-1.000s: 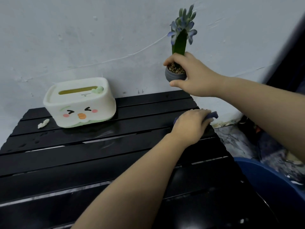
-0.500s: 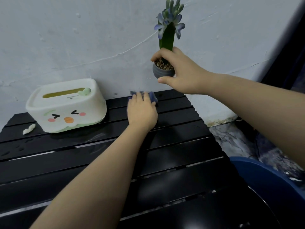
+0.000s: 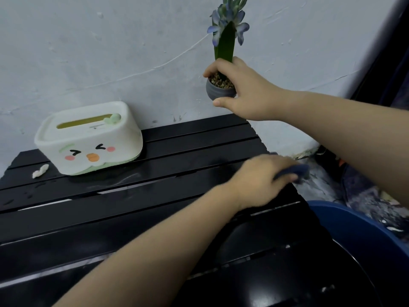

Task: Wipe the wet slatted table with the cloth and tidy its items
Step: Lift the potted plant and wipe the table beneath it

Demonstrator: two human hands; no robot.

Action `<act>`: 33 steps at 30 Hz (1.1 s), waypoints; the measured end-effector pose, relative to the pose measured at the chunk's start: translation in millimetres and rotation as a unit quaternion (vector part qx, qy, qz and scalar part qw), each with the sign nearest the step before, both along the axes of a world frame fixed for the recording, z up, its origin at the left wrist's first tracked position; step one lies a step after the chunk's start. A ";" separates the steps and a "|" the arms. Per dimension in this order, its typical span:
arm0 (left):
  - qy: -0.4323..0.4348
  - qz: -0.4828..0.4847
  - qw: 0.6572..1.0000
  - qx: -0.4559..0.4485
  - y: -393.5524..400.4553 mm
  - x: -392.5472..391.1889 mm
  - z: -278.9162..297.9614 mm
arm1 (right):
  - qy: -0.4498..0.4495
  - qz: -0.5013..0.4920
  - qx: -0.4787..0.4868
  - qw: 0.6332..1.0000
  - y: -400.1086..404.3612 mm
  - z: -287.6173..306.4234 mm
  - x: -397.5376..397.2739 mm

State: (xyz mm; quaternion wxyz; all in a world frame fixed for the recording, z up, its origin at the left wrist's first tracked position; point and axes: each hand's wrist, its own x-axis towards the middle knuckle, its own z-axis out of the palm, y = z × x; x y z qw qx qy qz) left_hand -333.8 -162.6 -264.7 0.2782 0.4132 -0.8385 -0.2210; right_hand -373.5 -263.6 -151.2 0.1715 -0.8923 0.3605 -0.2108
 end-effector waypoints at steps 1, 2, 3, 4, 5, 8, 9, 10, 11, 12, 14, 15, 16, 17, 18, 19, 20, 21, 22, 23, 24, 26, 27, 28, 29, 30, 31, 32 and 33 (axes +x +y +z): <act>0.007 -0.023 1.000 0.000 13.2 -4.1 0.9 | 0.000 0.001 0.002 1.000 0.7 -0.1 0.3; 0.018 -0.048 0.999 0.009 25.8 -7.6 2.7 | 0.000 0.002 0.004 1.000 1.6 -0.3 0.7; 0.037 -0.070 0.996 0.031 36.8 -10.4 5.1 | 0.000 0.003 0.004 1.000 2.5 -0.6 0.9; 0.069 -0.082 0.992 0.068 45.2 -11.8 7.3 | 0.001 0.004 0.003 1.000 3.2 -0.9 0.5; 0.113 -0.083 0.983 0.114 50.6 -11.4 10.3 | 0.002 0.005 0.002 1.000 3.7 -1.2 0.1; 0.216 -0.004 0.963 0.163 41.7 10.3 18.5 | 0.001 0.005 -0.002 1.000 5.0 -0.9 -1.4; 0.226 0.034 0.962 0.149 32.7 25.8 21.8 | 0.001 0.003 -0.007 1.000 5.1 -0.5 -2.2; 0.216 0.069 0.966 0.125 21.6 44.6 24.3 | 0.002 0.001 -0.012 1.000 5.1 -0.1 -3.2; 0.180 0.104 0.973 0.099 10.3 64.2 24.6 | 0.001 0.000 -0.014 1.000 5.2 0.1 -3.9; 0.110 0.135 0.982 0.074 0.6 81.7 22.3 | 0.001 -0.001 -0.014 1.000 5.5 0.2 -4.3; -0.069 0.170 0.980 0.072 -9.2 103.0 11.7 | 0.001 -0.004 -0.008 1.000 6.0 -0.1 -3.5; -0.117 0.177 0.974 0.080 -9.1 105.1 4.5 | 0.003 -0.006 -0.005 1.000 6.5 -0.6 -2.5; -0.124 0.178 0.973 0.078 -7.2 102.3 -2.2 | 0.005 -0.008 -0.001 1.000 7.2 -1.4 -1.4; -0.108 0.174 0.977 0.067 -4.4 96.5 -6.8 | 0.006 -0.010 0.002 1.000 7.9 -2.4 -0.3; -0.085 0.166 0.981 0.057 -0.8 90.0 -8.8 | 0.007 -0.010 0.005 1.000 8.8 -3.7 1.2; -0.070 0.156 0.984 0.051 4.1 83.9 -9.4 | 0.007 -0.009 0.009 1.000 9.9 -5.0 3.3; -0.062 0.142 0.987 0.046 9.6 78.6 -9.4 | 0.008 -0.008 0.014 1.000 11.3 -6.2 5.6; -0.060 0.124 0.990 0.041 16.5 73.7 -8.7 | 0.010 -0.007 0.018 1.000 12.7 -7.3 7.9; -0.062 0.104 0.992 0.036 25.0 69.9 -8.0 | 0.014 -0.005 0.021 1.000 14.0 -8.5 9.8; -0.063 0.082 0.994 0.032 35.0 66.2 -7.0 | 0.018 -0.003 0.025 1.000 15.4 -9.8 11.7; -0.061 0.061 0.996 0.030 46.8 62.7 -5.7 | 0.022 0.000 0.029 0.999 17.1 -11.4 14.0; -0.055 0.020 0.998 0.023 70.0 57.6 -2.8 | 0.026 0.006 0.041 0.999 20.5 -15.6 19.5; -0.050 0.003 0.999 0.019 81.3 55.9 -1.4 | 0.026 0.008 0.047 0.999 22.2 -18.4 22.7; -0.044 -0.011 0.999 0.019 92.7 54.4 0.1 | 0.025 0.008 0.053 0.998 23.9 -21.5 26.0; -0.036 -0.024 0.999 0.021 103.8 53.5 1.3 | 0.024 0.008 0.059 0.998 25.5 -24.9 29.2; -0.028 -0.036 0.999 0.026 114.1 53.2 2.4 | 0.023 0.008 0.065 0.998 27.1 -28.7 32.6; -0.015 -0.047 0.998 0.035 123.6 53.9 3.5 | 0.022 0.009 0.071 0.997 28.7 -33.0 36.0; 0.005 -0.058 0.997 0.051 131.7 55.5 5.2 | 0.023 0.010 0.075 0.997 30.1 -37.7 39.7; 0.034 -0.064 0.994 0.076 138.4 57.8 7.5 | 0.024 0.010 0.079 0.997 31.2 -43.0 43.8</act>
